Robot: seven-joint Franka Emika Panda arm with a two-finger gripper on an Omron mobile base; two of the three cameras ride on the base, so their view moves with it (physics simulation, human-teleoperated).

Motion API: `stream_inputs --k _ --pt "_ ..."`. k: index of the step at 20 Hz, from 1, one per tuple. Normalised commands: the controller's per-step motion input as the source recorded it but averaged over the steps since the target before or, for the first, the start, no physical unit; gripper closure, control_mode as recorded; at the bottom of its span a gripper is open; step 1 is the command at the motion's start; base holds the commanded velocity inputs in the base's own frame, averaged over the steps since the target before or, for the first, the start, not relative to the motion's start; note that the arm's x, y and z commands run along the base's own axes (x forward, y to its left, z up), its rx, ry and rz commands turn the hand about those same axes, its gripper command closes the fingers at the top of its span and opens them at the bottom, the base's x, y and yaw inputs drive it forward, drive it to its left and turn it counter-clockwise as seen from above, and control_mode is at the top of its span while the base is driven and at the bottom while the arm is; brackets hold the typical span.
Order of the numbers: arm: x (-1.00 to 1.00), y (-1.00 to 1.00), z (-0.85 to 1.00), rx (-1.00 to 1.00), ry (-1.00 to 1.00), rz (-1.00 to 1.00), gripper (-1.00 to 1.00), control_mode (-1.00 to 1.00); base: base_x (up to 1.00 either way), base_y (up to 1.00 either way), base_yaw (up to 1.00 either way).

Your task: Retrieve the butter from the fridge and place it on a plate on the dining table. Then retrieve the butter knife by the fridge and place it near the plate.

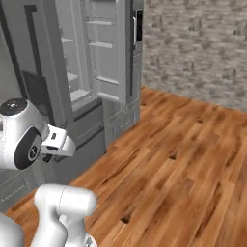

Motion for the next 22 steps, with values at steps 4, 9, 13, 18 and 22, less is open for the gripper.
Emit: stream_inputs --k 4,9,13,18,22 --pt "0.0 0.0 0.0 0.0 0.0 0.0 1.0 1.0 0.33 -0.43 -0.77" --pt "0.0 0.0 0.0 0.0 0.0 0.0 1.0 1.0 0.97 0.01 -0.51" --pt "0.0 0.0 0.0 0.0 0.0 0.0 1.0 1.0 1.0 -0.31 -0.13" --pt "0.0 0.0 0.0 0.0 0.0 0.0 1.0 1.0 1.0 -0.43 -0.09" --pt "0.0 0.0 0.0 0.0 0.0 0.0 1.0 1.0 1.0 -0.46 -0.09"
